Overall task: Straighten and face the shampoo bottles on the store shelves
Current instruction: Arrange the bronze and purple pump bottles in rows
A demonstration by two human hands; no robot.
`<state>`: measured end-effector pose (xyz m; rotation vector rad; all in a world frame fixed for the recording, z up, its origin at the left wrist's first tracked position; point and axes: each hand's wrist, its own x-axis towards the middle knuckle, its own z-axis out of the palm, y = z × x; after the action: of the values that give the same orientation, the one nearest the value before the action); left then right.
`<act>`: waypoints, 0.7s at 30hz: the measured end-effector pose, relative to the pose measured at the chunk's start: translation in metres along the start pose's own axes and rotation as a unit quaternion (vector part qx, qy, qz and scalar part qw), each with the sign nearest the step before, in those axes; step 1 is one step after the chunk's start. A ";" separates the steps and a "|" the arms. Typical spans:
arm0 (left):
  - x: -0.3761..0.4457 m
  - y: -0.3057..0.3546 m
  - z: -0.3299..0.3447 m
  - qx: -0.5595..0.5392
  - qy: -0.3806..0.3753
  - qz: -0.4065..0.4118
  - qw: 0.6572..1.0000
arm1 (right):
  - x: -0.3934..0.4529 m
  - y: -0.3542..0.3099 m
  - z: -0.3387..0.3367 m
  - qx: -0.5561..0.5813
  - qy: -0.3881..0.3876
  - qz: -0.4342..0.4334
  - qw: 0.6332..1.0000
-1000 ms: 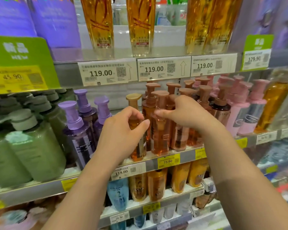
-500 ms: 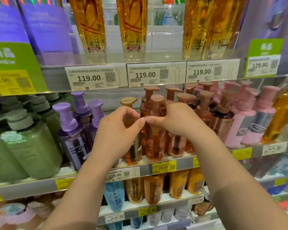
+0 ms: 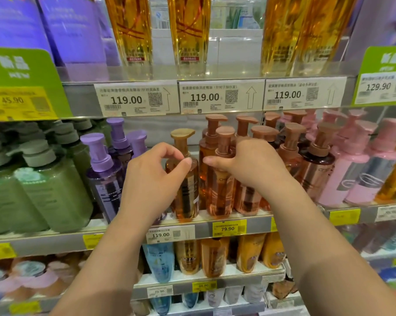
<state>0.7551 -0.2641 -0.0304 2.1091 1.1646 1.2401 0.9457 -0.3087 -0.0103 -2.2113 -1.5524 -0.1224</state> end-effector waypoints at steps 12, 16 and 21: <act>0.000 -0.011 -0.012 0.002 0.052 -0.030 0.998 | -0.027 -0.038 -0.007 0.127 -0.013 -0.100 0.987; -0.003 -0.016 -0.015 -0.024 0.021 -0.040 0.999 | -0.015 -0.051 0.013 0.150 -0.092 -0.079 0.981; -0.008 -0.017 -0.015 -0.026 -0.013 -0.046 0.999 | -0.014 -0.054 0.024 0.157 -0.084 -0.069 0.982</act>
<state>0.7322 -0.2617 -0.0387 2.0039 1.1919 1.1860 0.8868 -0.2968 -0.0205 -1.9076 -1.6822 0.2579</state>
